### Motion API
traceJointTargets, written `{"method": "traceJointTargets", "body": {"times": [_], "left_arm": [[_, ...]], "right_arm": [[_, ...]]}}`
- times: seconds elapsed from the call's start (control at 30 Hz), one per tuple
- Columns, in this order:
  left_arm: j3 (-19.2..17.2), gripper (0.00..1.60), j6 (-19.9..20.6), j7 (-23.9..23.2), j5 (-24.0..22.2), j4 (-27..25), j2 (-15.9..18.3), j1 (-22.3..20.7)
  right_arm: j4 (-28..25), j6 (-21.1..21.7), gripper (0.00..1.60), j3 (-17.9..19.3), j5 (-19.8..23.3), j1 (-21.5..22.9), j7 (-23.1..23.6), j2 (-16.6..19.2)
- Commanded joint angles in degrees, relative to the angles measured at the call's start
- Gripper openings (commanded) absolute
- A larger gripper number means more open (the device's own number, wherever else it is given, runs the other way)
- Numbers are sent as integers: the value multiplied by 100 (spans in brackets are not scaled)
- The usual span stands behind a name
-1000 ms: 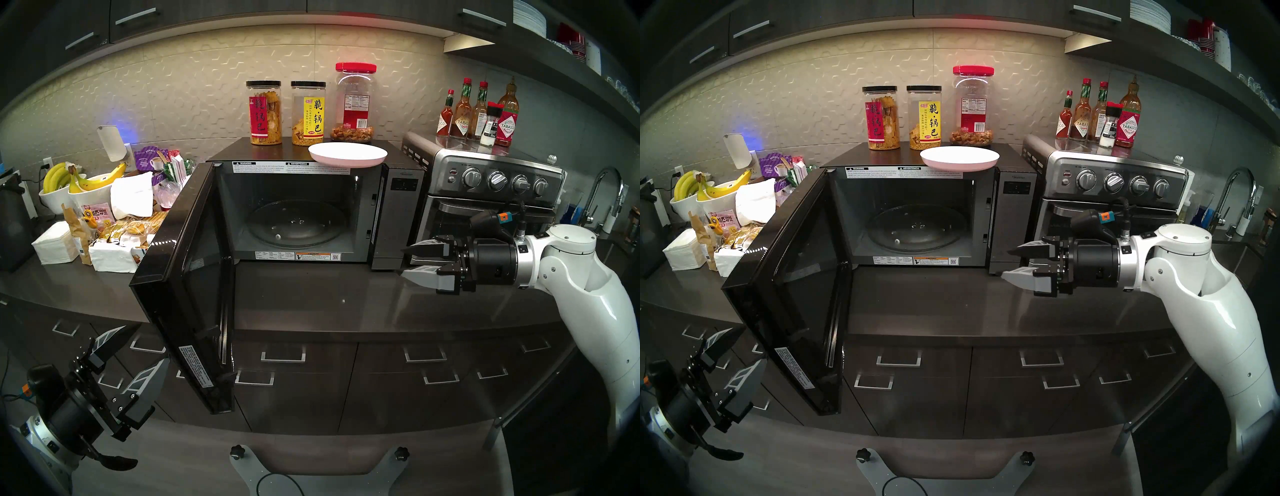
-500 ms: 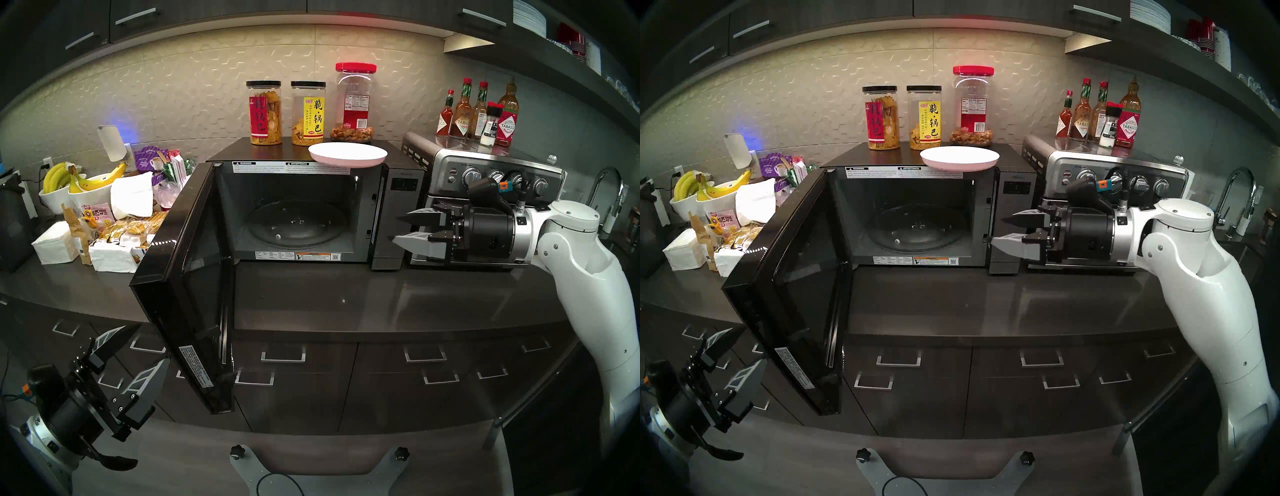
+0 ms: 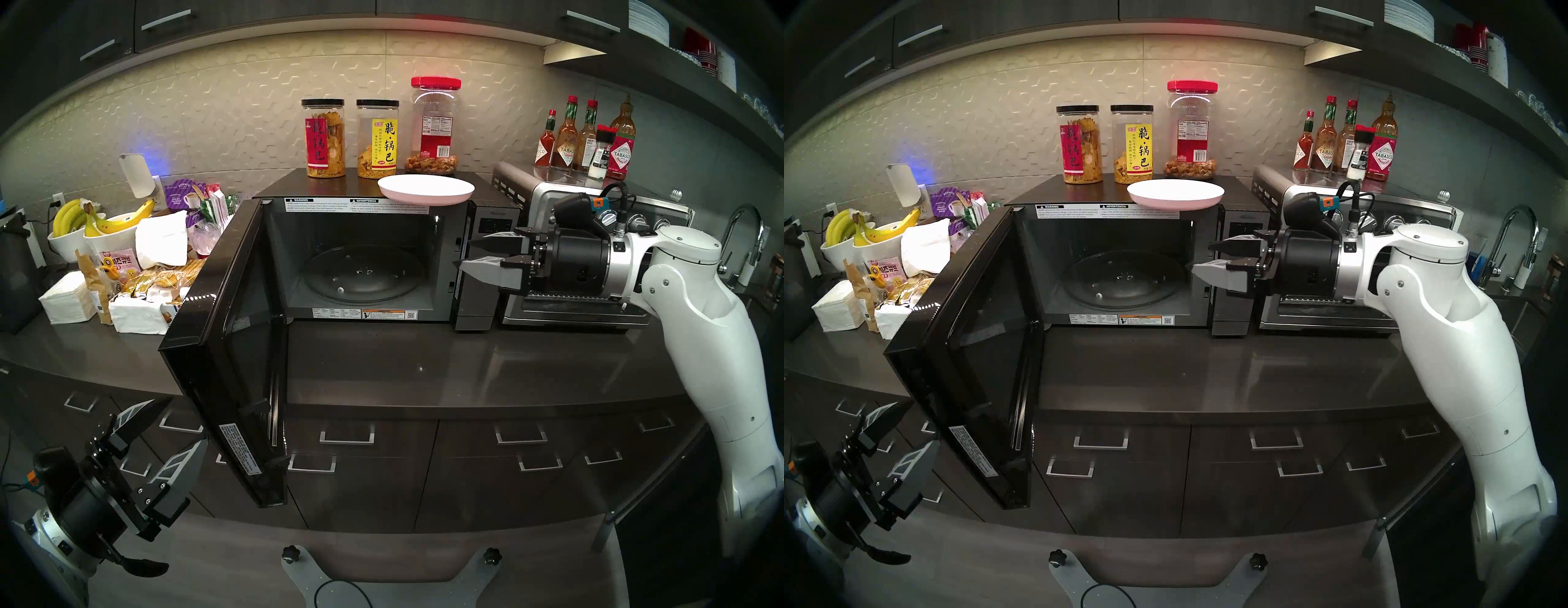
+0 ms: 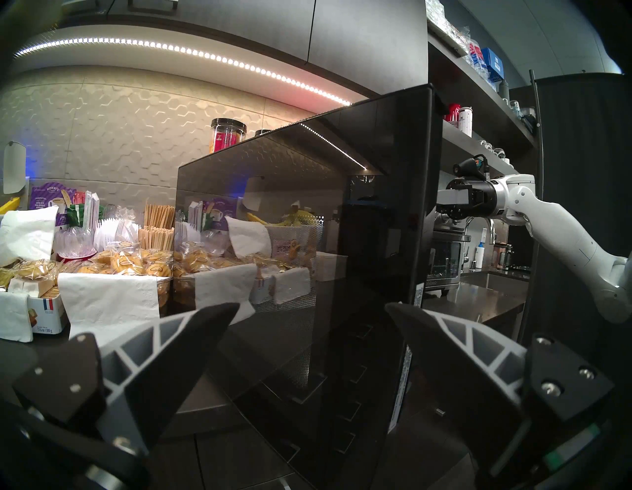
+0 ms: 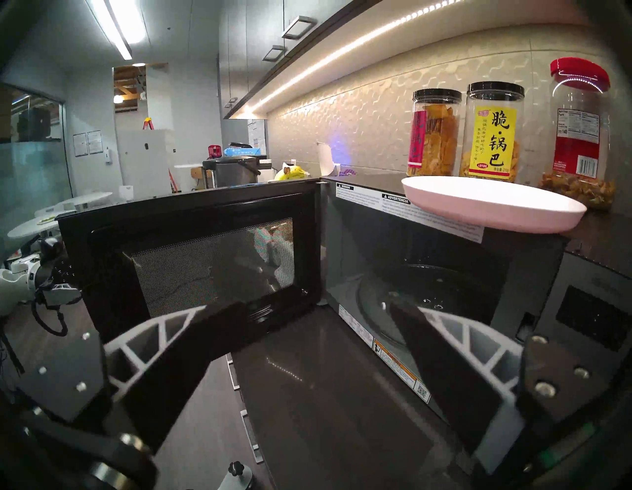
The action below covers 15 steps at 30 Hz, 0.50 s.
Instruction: Open the microwave, put the plate inside, and close the door
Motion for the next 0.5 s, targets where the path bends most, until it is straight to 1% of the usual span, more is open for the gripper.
{"method": "traceJointTargets", "body": {"times": [0.0,0.07,0.27,0.43,0.47], "left_arm": [[0,160,-2,5,-7,-94,-4,-8],[0,160,0,3,-5,-94,-6,-10],[-2,160,4,-1,-2,-94,-11,-15],[-3,160,8,-4,0,-94,-17,-20],[-3,160,8,-4,0,-94,-17,-21]], "right_arm": [[98,34,160,-128,-100,631,-233,-479],[167,81,160,-197,-147,779,-289,-581],[343,194,160,-315,-291,1024,-422,-893],[584,344,160,-478,-431,1370,-502,-1158],[587,346,160,-462,-448,1346,-512,-1193]]}}
